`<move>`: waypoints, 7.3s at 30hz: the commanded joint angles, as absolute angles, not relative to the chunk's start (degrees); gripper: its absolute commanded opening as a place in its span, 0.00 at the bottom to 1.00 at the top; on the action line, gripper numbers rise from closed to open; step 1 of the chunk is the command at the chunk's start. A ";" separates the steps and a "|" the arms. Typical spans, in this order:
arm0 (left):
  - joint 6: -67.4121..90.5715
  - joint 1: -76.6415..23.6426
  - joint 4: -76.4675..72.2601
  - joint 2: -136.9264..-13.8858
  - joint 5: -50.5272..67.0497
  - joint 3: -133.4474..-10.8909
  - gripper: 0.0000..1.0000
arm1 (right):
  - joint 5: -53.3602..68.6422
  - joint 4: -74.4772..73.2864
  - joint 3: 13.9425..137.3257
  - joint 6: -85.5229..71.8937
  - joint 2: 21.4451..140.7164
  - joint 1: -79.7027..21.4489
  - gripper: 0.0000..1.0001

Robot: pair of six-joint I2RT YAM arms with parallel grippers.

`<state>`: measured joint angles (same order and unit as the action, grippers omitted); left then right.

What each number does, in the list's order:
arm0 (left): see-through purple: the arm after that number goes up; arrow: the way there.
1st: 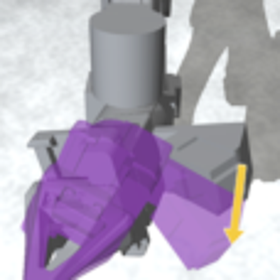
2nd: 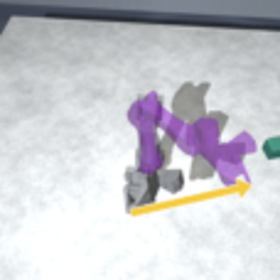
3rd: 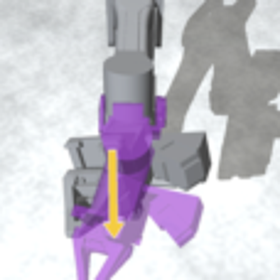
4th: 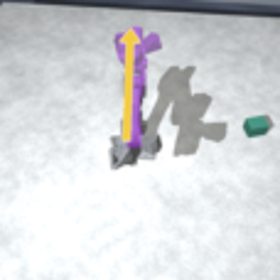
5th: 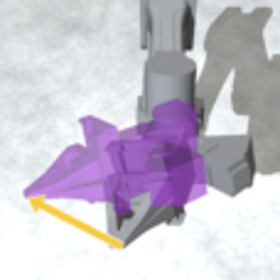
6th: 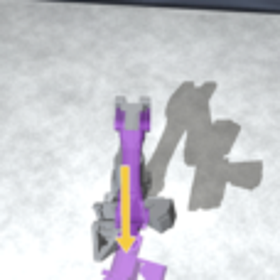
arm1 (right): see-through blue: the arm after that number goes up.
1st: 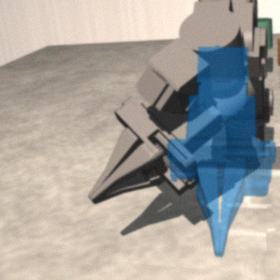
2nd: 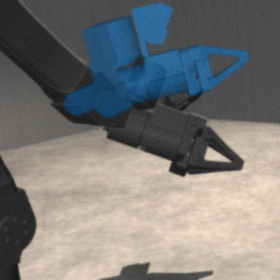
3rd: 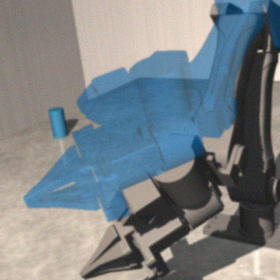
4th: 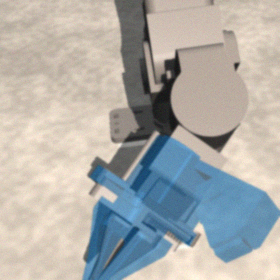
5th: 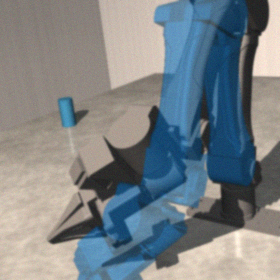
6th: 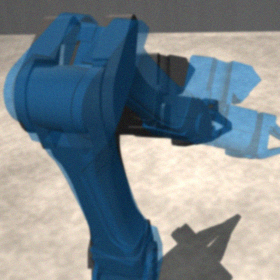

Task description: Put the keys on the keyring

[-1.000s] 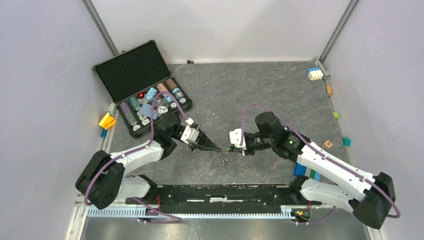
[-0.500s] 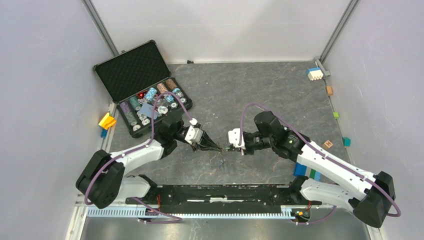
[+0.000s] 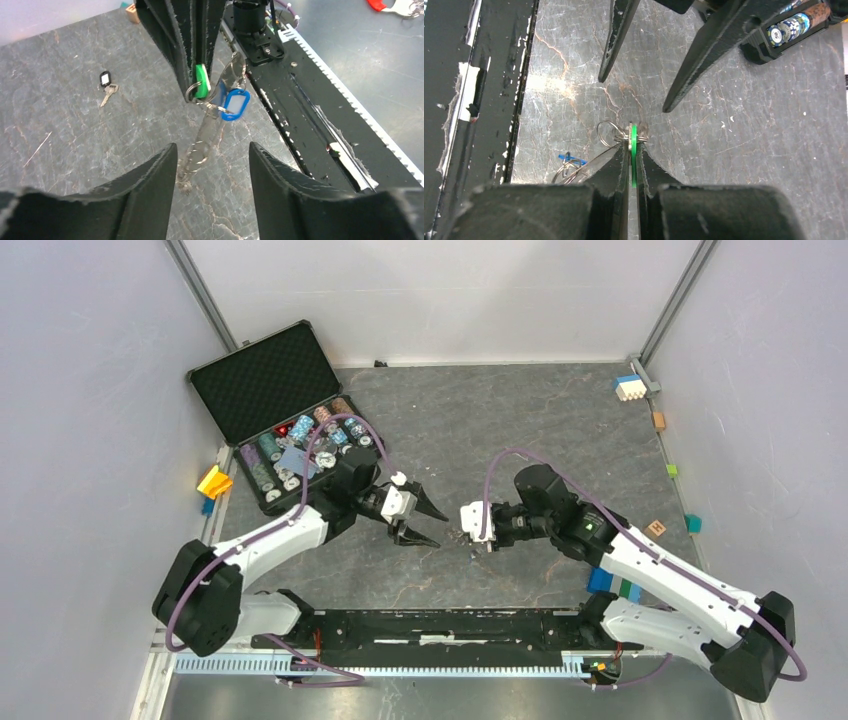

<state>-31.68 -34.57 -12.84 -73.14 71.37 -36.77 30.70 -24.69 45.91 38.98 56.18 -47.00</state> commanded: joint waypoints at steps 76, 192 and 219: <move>-46.33 -39.54 9.92 -86.64 61.52 -54.76 0.39 | 18.65 -36.51 52.17 53.01 53.04 -49.82 0.00; -45.48 -38.97 19.97 -86.19 38.50 -58.54 0.02 | 10.34 -29.64 40.66 47.91 51.23 -48.97 0.30; -52.61 -40.36 24.94 -86.16 31.52 -56.34 0.17 | 23.81 -5.61 31.46 41.66 54.01 -41.47 0.47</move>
<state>-48.34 -40.34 22.59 -84.88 34.33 -56.51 22.33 -9.19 31.14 43.09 53.23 -41.76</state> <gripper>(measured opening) 0.082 0.470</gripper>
